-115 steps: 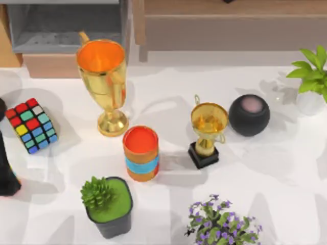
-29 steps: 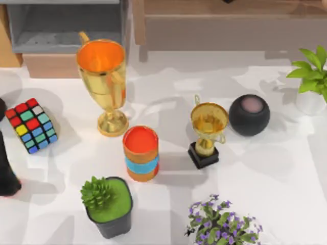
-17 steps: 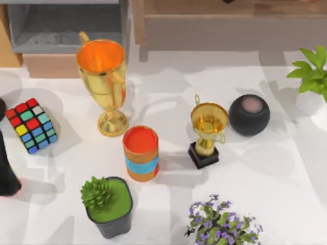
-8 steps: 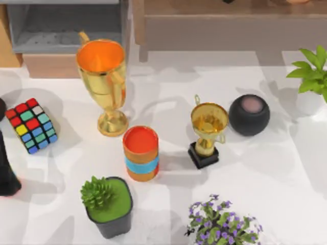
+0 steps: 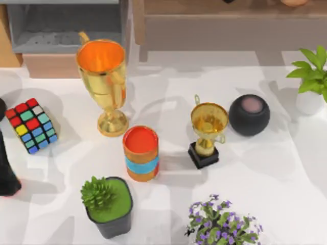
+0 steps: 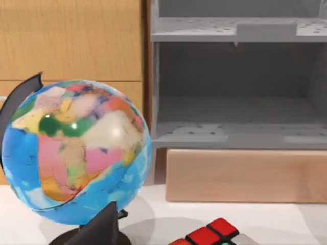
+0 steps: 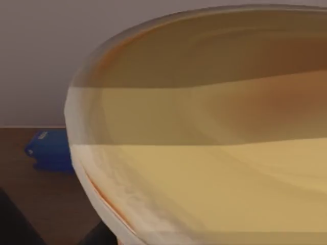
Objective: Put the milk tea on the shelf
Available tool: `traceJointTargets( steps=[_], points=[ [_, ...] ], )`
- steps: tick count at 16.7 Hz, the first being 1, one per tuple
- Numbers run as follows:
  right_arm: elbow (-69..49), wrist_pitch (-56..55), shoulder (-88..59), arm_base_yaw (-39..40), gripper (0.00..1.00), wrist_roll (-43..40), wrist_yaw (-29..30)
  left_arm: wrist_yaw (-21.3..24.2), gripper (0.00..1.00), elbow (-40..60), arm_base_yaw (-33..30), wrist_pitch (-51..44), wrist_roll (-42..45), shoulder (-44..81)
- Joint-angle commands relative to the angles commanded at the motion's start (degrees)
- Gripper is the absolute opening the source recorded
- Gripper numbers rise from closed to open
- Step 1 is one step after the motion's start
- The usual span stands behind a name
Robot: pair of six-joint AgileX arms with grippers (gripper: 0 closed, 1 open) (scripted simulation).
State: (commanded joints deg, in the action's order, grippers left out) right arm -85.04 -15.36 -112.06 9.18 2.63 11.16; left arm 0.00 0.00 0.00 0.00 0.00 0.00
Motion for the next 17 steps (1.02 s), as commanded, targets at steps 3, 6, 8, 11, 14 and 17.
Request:
traceJointTargets(
  steps=[3,6,8,11,14,17],
  points=[
    [0.00,0.00,0.00,0.00,0.38,0.00,0.00,0.00,1.00,0.00,0.00,0.00,0.00,0.00],
    [0.00,0.00,0.00,0.00,0.60,0.00,0.00,0.00,1.00,0.00,0.00,0.00,0.00,0.00],
    [0.00,0.00,0.00,0.00,0.75,0.00,0.00,0.00,1.00,0.00,0.00,0.00,0.00,0.00],
    [0.00,0.00,0.00,0.00,0.98,0.00,0.00,0.00,1.00,0.00,0.00,0.00,0.00,0.00],
    [0.00,0.00,0.00,0.00,1.00,0.00,0.00,0.00,1.00,0.00,0.00,0.00,0.00,0.00],
    [0.00,0.00,0.00,0.00,1.00,0.00,0.00,0.00,1.00,0.00,0.00,0.00,0.00,0.00]
  ],
)
